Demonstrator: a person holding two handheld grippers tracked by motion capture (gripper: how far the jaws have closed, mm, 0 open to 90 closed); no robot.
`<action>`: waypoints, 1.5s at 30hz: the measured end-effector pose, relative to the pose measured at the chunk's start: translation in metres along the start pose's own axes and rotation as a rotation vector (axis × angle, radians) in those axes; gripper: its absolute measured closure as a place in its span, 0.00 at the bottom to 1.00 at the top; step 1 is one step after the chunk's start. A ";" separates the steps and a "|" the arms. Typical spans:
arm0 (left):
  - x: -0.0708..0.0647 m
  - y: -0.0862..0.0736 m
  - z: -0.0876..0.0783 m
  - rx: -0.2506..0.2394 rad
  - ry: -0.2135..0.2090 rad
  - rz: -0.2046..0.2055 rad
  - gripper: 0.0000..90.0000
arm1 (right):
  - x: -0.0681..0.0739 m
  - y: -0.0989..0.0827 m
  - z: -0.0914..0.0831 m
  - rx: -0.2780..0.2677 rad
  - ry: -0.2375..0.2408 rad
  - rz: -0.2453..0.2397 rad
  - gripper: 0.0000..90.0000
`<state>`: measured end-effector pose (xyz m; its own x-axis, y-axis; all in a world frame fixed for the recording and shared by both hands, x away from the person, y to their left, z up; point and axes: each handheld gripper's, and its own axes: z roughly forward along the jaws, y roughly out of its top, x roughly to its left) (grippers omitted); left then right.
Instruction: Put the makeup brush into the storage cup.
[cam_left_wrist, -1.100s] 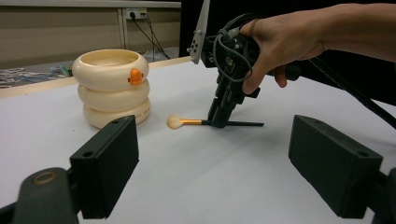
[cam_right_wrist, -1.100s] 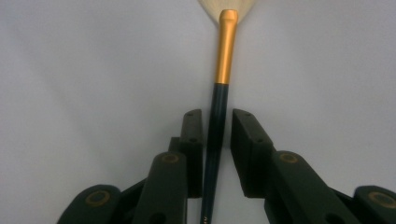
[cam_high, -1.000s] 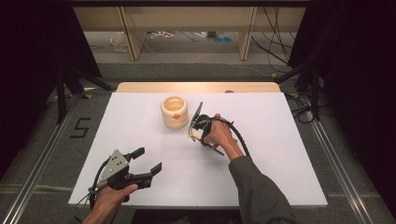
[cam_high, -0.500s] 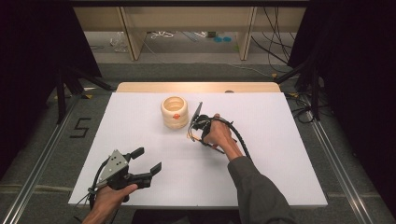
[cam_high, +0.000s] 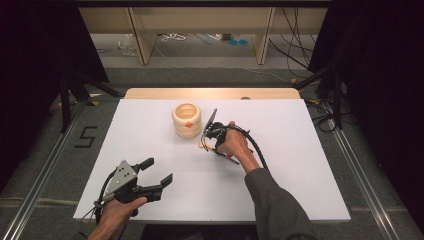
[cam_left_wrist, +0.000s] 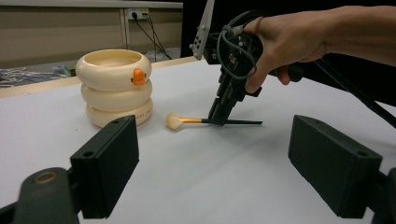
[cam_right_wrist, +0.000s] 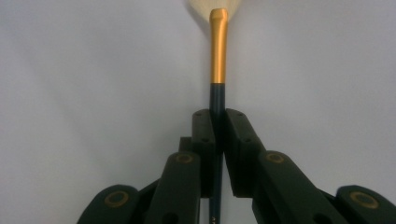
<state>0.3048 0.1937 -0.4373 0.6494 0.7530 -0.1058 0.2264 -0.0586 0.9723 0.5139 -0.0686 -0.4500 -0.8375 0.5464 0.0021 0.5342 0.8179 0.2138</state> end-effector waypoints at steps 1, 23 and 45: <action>0.000 0.000 -0.001 0.012 0.008 0.001 0.18 | 0.000 0.000 -0.002 -0.003 0.001 0.002 0.92; -0.001 0.000 0.000 0.011 0.009 -0.001 0.18 | -0.016 -0.018 -0.051 -0.245 0.040 0.038 0.92; -0.001 0.000 0.000 0.013 0.007 -0.003 0.18 | -0.025 -0.022 -0.073 -0.490 0.018 0.099 0.92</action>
<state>0.3041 0.1934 -0.4371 0.6436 0.7579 -0.1068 0.2376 -0.0652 0.9692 0.5144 -0.1132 -0.3836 -0.7896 0.6105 0.0612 0.4978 0.5791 0.6456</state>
